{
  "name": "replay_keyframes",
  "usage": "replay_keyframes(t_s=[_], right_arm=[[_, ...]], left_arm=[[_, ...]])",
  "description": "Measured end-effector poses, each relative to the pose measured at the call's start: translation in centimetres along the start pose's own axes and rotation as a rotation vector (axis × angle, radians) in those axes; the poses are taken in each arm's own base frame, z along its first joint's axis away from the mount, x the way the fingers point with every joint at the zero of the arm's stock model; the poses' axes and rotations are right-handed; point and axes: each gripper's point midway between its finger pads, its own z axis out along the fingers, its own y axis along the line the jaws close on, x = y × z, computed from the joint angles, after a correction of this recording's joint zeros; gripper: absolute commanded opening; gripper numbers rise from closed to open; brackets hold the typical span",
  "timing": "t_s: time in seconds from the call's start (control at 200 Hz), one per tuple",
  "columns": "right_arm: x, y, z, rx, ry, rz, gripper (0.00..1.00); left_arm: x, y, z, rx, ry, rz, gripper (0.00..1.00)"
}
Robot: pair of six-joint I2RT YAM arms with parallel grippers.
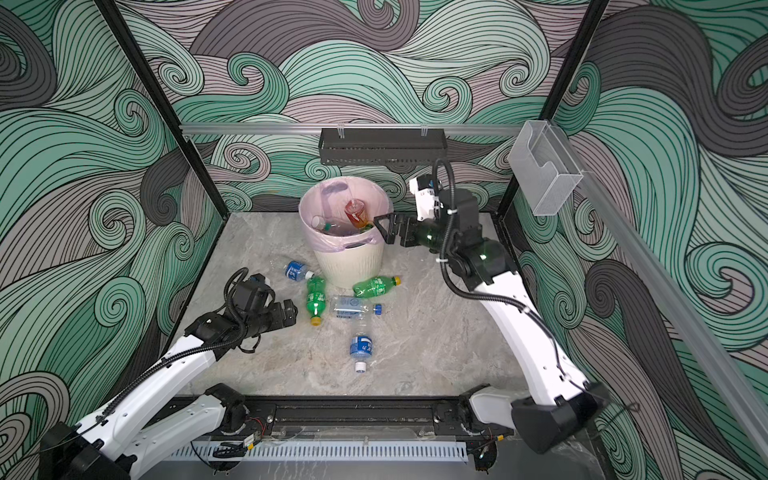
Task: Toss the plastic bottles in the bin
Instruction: 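Withdraw right gripper from bin while left gripper grasps upright-lying green soda bottle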
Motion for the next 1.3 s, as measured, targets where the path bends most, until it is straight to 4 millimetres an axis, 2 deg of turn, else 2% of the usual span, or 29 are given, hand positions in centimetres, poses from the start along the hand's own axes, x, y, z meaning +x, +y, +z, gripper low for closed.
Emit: replay_keyframes(t_s=[0.12,0.37,0.52,0.641,0.776,1.021,1.111,1.216,1.301], right_arm=[[3.9,-1.5,-2.1,0.053,0.012,-0.004,1.0],[14.5,-7.0,-2.5,0.201,0.169,0.062,1.0],[18.3,-8.7,-3.0,0.253,0.22,0.113,1.0],[19.5,-9.3,-3.2,0.27,0.225,0.142,1.0],[19.7,-9.4,-3.0,0.272,0.22,0.158,1.0],[19.3,-9.4,-2.6,0.269,0.207,0.167,1.0],[19.4,-9.5,-2.5,0.269,0.204,0.17,1.0],[19.8,-9.7,-2.4,0.273,0.213,0.181,1.0],[19.9,-9.7,-2.4,0.276,0.216,0.186,1.0]], left_arm=[[-0.1,-0.5,0.8,0.01,0.008,-0.004,0.93],[0.0,-1.3,3.3,0.009,0.057,-0.012,0.92],[-0.6,-2.3,5.0,-0.003,0.098,-0.024,0.85],[-1.7,-3.7,6.4,0.003,0.128,-0.024,0.82],[-2.5,-4.9,8.1,0.013,0.146,-0.024,0.82],[-1.4,-4.8,11.0,-0.011,0.2,-0.022,0.81],[-1.0,-4.8,11.9,-0.011,0.216,-0.021,0.75],[-0.6,-4.7,12.6,-0.016,0.23,-0.019,0.62],[-0.6,-4.8,12.9,-0.01,0.228,-0.02,0.59]])
